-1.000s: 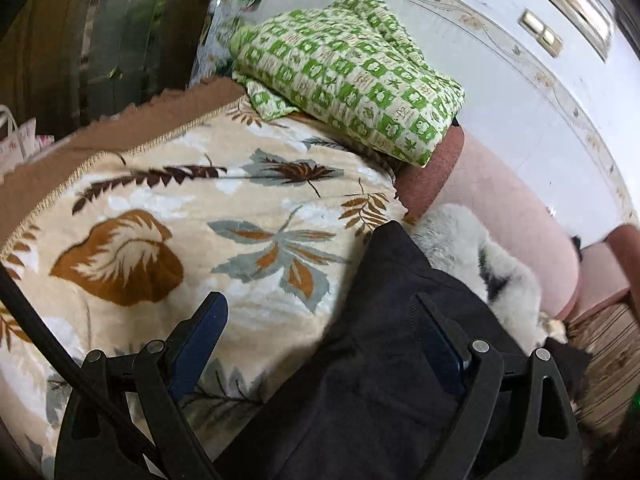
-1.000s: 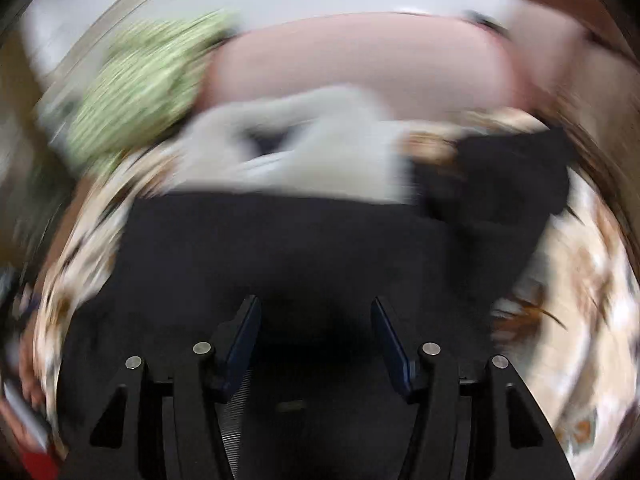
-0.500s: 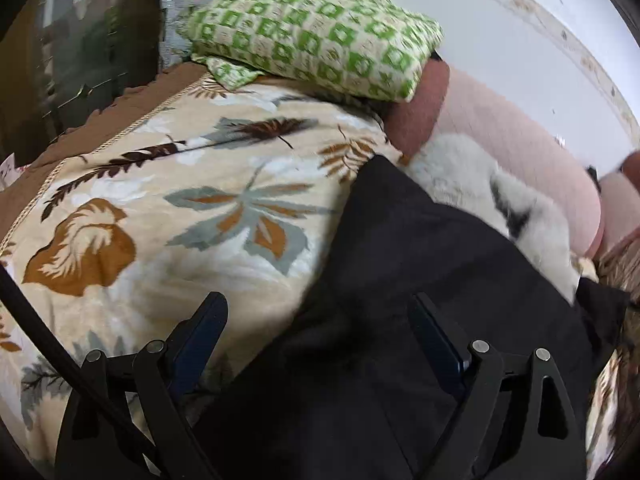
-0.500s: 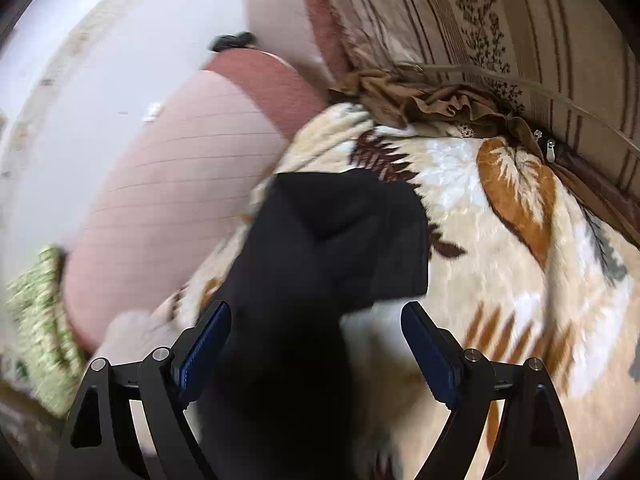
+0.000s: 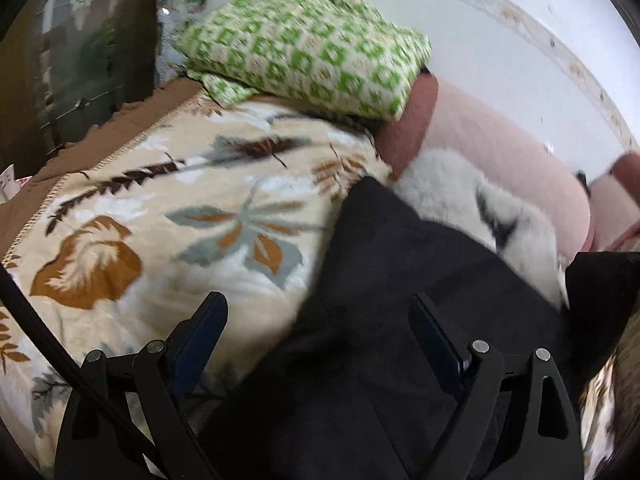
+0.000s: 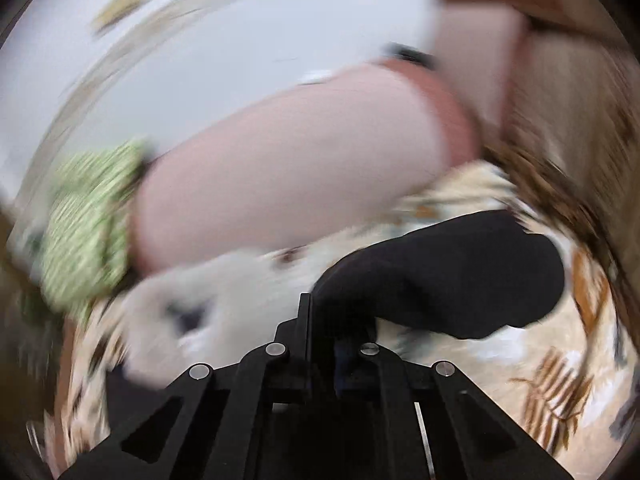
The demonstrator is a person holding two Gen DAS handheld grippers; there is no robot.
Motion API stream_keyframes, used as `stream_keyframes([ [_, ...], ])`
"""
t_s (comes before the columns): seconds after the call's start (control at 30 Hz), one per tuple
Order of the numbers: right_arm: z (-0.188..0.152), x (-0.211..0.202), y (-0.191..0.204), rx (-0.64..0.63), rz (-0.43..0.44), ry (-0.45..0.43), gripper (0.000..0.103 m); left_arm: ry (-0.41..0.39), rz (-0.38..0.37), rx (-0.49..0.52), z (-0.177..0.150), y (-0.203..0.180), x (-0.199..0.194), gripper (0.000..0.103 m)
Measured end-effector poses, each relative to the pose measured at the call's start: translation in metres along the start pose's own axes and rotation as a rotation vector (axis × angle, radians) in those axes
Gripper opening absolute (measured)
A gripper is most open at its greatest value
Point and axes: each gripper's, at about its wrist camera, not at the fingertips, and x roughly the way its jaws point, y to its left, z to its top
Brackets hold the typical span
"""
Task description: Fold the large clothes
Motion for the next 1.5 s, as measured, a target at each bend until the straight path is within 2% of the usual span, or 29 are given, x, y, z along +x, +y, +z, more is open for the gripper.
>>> stream_keyframes([
  [0.1, -0.055, -0.003, 0.099, -0.280, 0.087, 0.096, 0.009, -0.042, 0.006, -0.058, 0.013, 0.018, -0.012, 0.091],
  [0.17, -0.113, 0.006, 0.156, -0.457, 0.130, 0.194, 0.017, -0.046, 0.005, -0.094, 0.020, 0.031, -0.015, 0.091],
  [0.2, -0.136, 0.011, 0.170, -0.512, 0.133, 0.224, 0.027, -0.041, 0.003, -0.118, 0.025, 0.040, -0.015, 0.091],
  [0.23, -0.177, 0.019, 0.195, -0.606, 0.139, 0.275, 0.040, -0.038, 0.000, -0.134, 0.027, 0.046, -0.016, 0.091],
  [0.33, -0.246, 0.038, 0.221, -0.730, 0.145, 0.390, 0.044, -0.027, -0.021, -0.211, 0.032, 0.066, -0.015, 0.091],
  [0.4, -0.267, 0.037, 0.229, -0.765, 0.141, 0.410, 0.044, -0.014, -0.037, -0.246, 0.034, 0.075, -0.014, 0.091],
  [0.47, -0.264, 0.022, 0.230, -0.767, 0.134, 0.369, 0.045, -0.013, -0.045, -0.261, 0.035, 0.078, -0.014, 0.091],
  [0.53, -0.244, 0.006, 0.223, -0.727, 0.102, 0.292, 0.051, -0.013, -0.043, -0.259, 0.035, 0.077, -0.013, 0.091],
  [0.6, -0.220, -0.005, 0.212, -0.654, 0.066, 0.215, 0.059, 0.003, -0.050, -0.251, 0.034, 0.074, -0.008, 0.091],
  [0.67, -0.202, -0.006, 0.201, -0.566, 0.048, 0.184, 0.061, 0.041, -0.073, -0.232, 0.032, 0.067, 0.000, 0.091],
  [0.77, -0.194, 0.013, 0.197, -0.460, 0.076, 0.219, 0.061, 0.094, -0.095, -0.221, 0.027, 0.060, 0.008, 0.091],
  [0.9, -0.198, 0.049, 0.230, -0.450, 0.120, 0.250, 0.061, 0.057, -0.062, -0.227, 0.027, 0.062, 0.000, 0.091],
  [1.0, -0.195, 0.092, 0.255, -0.443, 0.100, 0.278, 0.059, 0.036, -0.045, -0.247, 0.030, 0.068, -0.003, 0.091],
  [1.07, -0.188, 0.132, 0.273, -0.386, 0.117, 0.337, 0.059, 0.043, -0.049, -0.259, 0.030, 0.070, -0.001, 0.091],
  [1.13, -0.184, 0.152, 0.280, -0.334, 0.105, 0.349, 0.066, 0.053, -0.049, -0.256, 0.031, 0.069, 0.002, 0.091],
  [1.2, -0.186, 0.166, 0.291, -0.351, 0.072, 0.344, 0.072, 0.058, -0.044, -0.242, 0.031, 0.067, 0.003, 0.091],
  [1.27, -0.191, 0.162, 0.297, -0.410, 0.037, 0.325, 0.072, 0.056, -0.042, -0.226, 0.030, 0.063, 0.003, 0.091],
  [1.33, -0.188, 0.145, 0.290, -0.403, 0.066, 0.297, 0.072, 0.054, -0.041, -0.208, 0.030, 0.059, 0.001, 0.091],
  [1.4, -0.183, 0.117, 0.272, -0.370, 0.136, 0.269, 0.071, 0.043, -0.039, -0.201, 0.029, 0.057, -0.001, 0.091],
  [1.5, -0.176, 0.088, 0.241, -0.340, 0.128, 0.217, 0.071, 0.044, -0.036, -0.187, 0.027, 0.054, -0.001, 0.091],
])
